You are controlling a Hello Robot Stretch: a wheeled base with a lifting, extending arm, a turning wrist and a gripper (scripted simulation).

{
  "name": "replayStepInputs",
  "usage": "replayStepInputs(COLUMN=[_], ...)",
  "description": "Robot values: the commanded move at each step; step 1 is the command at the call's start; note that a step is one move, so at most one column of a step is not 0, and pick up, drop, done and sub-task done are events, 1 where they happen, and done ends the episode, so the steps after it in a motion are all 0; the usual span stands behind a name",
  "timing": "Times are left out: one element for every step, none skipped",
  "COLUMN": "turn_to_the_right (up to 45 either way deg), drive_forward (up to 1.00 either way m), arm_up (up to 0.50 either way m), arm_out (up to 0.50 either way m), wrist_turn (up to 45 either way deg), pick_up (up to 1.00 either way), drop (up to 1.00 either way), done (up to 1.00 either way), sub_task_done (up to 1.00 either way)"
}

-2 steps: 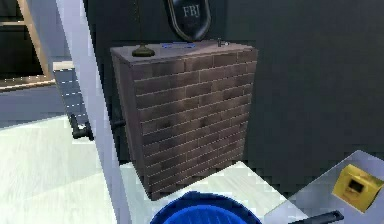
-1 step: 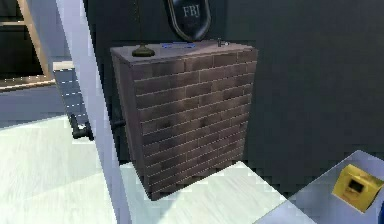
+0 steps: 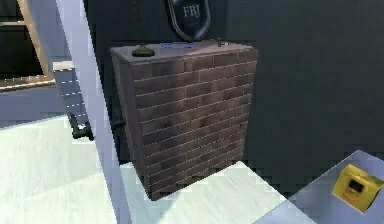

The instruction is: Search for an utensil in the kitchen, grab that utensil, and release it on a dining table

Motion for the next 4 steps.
replayStepInputs(turn_to_the_right=[0.0,0.0,0.0,0.0], drive_forward=[0.0,0.0,0.0,0.0], arm_up=[0.0,0.0,-0.04,-0.32], arm_out=[0.0,0.0,0.0,0.0], wrist_turn=[45.0,9.0,0.0,0.0], pick_up=[0.0,0.0,0.0,0.0], drop=[0.0,0.0,0.0,0.0], done=[0.0,0.0,0.0,0.0], sub_task_done=[0.0,0.0,0.0,0.0])
